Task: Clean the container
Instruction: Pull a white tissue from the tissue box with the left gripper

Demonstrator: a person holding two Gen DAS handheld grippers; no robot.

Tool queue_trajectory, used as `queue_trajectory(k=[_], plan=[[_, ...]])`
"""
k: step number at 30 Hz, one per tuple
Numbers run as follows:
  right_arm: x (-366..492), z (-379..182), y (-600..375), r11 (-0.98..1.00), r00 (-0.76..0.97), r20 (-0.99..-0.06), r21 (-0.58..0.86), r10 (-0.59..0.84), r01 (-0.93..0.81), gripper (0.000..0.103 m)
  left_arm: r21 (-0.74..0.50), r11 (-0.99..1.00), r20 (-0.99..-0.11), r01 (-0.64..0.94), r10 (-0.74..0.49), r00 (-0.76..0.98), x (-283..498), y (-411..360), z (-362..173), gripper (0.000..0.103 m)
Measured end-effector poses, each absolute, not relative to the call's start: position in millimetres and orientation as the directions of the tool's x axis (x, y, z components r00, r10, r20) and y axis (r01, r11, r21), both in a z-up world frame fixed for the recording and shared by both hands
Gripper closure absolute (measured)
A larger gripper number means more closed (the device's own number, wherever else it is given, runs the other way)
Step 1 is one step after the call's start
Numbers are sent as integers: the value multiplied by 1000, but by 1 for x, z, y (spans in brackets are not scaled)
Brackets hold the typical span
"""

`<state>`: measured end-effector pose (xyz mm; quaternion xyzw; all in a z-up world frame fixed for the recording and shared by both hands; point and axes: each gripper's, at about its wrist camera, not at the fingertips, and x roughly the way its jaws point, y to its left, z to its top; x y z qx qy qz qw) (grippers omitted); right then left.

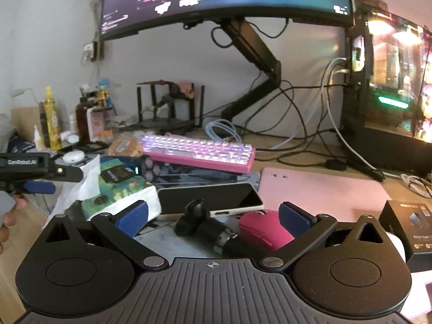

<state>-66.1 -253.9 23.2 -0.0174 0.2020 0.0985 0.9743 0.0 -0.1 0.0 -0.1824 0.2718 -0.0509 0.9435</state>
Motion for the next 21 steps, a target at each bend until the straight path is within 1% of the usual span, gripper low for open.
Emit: queue_trajectory(k=[3, 7, 10, 12, 16, 17, 21], plan=[[-65, 24, -255, 978, 896, -398, 16, 198, -209, 0, -351, 936, -510, -7, -185, 840, -1, -5, 0, 0], [-64, 25, -257, 975, 891, -399, 30, 215, -222, 0, -406, 914, -515, -16, -214, 830, 1, -3, -6, 1], [-64, 28, -256, 971, 890, -393, 47, 233, -233, 0, -428, 903, -532, -32, -223, 817, 10, 3, -14, 6], [-64, 32, -252, 970, 890, -388, 52, 240, -239, 0, -421, 906, -552, -40, -221, 804, 16, -2, -8, 8], [-64, 30, -257, 970, 890, -388, 53, 240, -238, 0, -435, 900, -550, -15, -252, 796, 21, -5, -11, 15], [-64, 29, -257, 970, 890, -388, 53, 238, -236, 0, -435, 900, -549, -12, -255, 796, 22, -5, -11, 21], [-63, 29, -258, 972, 892, -388, 54, 231, -228, 0, -457, 890, -546, -8, -273, 792, 23, -2, -14, 21]])
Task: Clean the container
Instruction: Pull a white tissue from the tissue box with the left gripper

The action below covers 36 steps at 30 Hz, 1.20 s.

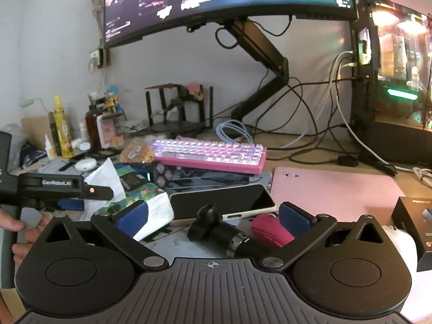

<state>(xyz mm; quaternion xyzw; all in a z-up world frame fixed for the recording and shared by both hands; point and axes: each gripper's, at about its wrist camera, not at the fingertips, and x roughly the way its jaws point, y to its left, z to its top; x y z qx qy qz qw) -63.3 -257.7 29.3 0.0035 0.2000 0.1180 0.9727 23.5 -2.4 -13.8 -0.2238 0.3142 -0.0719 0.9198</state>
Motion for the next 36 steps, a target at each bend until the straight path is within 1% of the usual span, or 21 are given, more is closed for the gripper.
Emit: queue_trajectory(k=[3, 4, 5, 6, 8, 9, 14, 15, 17, 19, 27, 31, 36], plan=[[-62, 31, -258, 971, 892, -388, 55, 234, -231, 0, -476, 879, -539, -4, -289, 791, 23, 1, -15, 21], [-62, 31, -259, 972, 892, -387, 56, 234, -230, 0, -478, 878, -535, 3, -294, 792, 23, 1, -16, 24], [-62, 31, -259, 972, 892, -387, 57, 234, -230, 0, -481, 876, -528, 14, -303, 793, 22, 1, -15, 31], [-62, 31, -259, 972, 892, -387, 58, 233, -229, 0, -483, 875, -520, 27, -312, 795, 21, 1, -15, 33], [-63, 31, -259, 972, 893, -385, 59, 232, -228, 0, -476, 878, -510, 42, -314, 801, 19, 0, -13, 43], [-63, 31, -260, 972, 894, -384, 60, 232, -227, 0, -473, 880, -505, 48, -315, 803, 17, 0, -13, 45], [-67, 29, -266, 973, 898, -375, 75, 230, -218, 0, -464, 883, -480, 72, -319, 817, 12, 2, -8, 66], [-68, 28, -267, 973, 899, -373, 77, 230, -216, 0, -461, 884, -475, 77, -319, 820, 11, 3, -8, 68], [-70, 27, -270, 974, 901, -369, 83, 229, -213, 0, -454, 887, -466, 88, -321, 825, 8, 4, -6, 82], [-71, 27, -272, 974, 903, -365, 89, 228, -209, 0, -449, 888, -455, 102, -326, 829, 5, 5, -4, 87], [-73, 22, -278, 972, 909, -346, 106, 232, -208, 0, -424, 877, -392, 227, -403, 827, -7, -3, 4, 89], [-70, 17, -285, 981, 920, -340, 75, 193, -178, 0, -421, 861, -362, 287, -449, 817, -11, -11, 7, 89], [-54, 11, -293, 984, 909, -378, 35, 175, -175, 0, -414, 845, -345, 340, -491, 800, -10, -23, 10, 89]])
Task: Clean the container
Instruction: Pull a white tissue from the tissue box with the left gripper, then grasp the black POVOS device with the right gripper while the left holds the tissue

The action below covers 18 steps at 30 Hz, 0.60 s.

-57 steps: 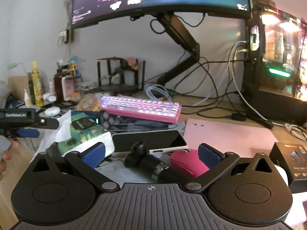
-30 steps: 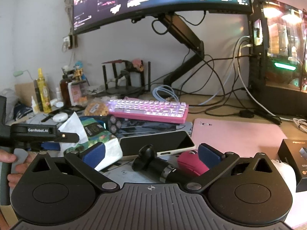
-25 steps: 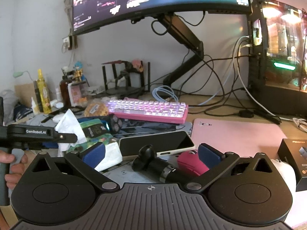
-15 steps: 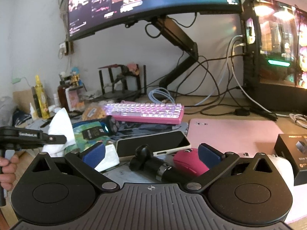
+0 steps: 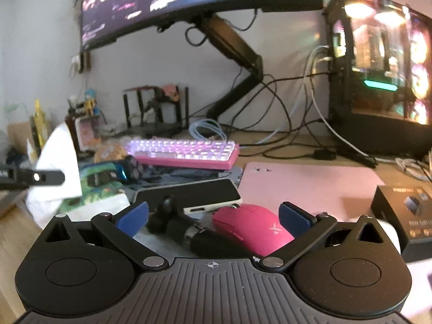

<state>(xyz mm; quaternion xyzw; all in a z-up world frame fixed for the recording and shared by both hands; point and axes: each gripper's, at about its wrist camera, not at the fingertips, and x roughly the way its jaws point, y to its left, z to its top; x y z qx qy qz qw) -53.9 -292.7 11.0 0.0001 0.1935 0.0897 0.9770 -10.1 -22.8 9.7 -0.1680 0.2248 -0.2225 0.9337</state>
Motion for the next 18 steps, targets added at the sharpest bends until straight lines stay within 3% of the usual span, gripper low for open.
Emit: queue_trajectory(k=[7, 8, 12, 16, 18], plan=[[-44, 4, -292, 970, 874, -432, 4, 223, -245, 3, -386, 821, -324, 420, -547, 772, -13, -39, 13, 89], [-42, 3, -292, 967, 869, -439, 0, 229, -255, 11, -385, 818, -323, 427, -553, 768, -13, -41, 13, 89], [-37, -1, -291, 955, 845, -470, -15, 253, -295, 23, -386, 810, -330, 442, -569, 754, -11, -45, 11, 89], [-31, -6, -291, 942, 820, -501, -29, 276, -335, 53, -382, 805, -334, 455, -579, 744, -10, -48, 10, 89], [-28, -8, -291, 934, 807, -516, -36, 287, -355, 54, -377, 805, -335, 458, -579, 743, -9, -49, 9, 89]])
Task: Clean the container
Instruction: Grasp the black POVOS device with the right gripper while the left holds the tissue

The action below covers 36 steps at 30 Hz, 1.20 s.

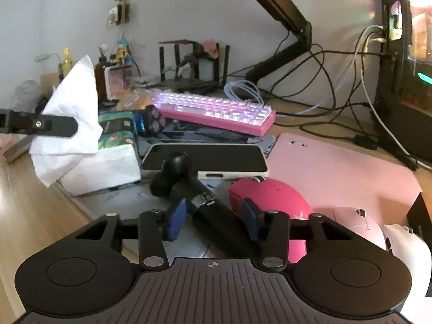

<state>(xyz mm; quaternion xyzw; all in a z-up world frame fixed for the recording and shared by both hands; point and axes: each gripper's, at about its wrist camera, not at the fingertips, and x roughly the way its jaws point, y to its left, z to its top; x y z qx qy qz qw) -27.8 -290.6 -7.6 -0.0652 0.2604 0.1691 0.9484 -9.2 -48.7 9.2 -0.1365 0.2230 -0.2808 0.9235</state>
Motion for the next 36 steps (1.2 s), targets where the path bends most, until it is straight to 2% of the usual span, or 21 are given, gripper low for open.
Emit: queue_trajectory(k=[11, 21, 23, 30, 36], plan=[[-25, -19, -290, 916, 734, -613, -40, 292, -398, 54, -370, 803, -336, 468, -585, 738, -11, -47, 9, 89], [-32, -21, -291, 919, 731, -607, -4, 312, -395, 54, -366, 792, -335, 489, -602, 724, -18, -47, 10, 89], [-32, -21, -292, 919, 732, -606, -4, 311, -393, 59, -362, 792, -329, 492, -602, 727, -20, -49, 12, 89], [-31, -21, -296, 921, 736, -603, -4, 308, -389, 61, -350, 805, -307, 480, -582, 753, -24, -45, 15, 89], [-30, -22, -298, 923, 739, -601, -4, 306, -385, 61, -296, 809, -303, 508, -584, 753, -20, -57, 21, 89]])
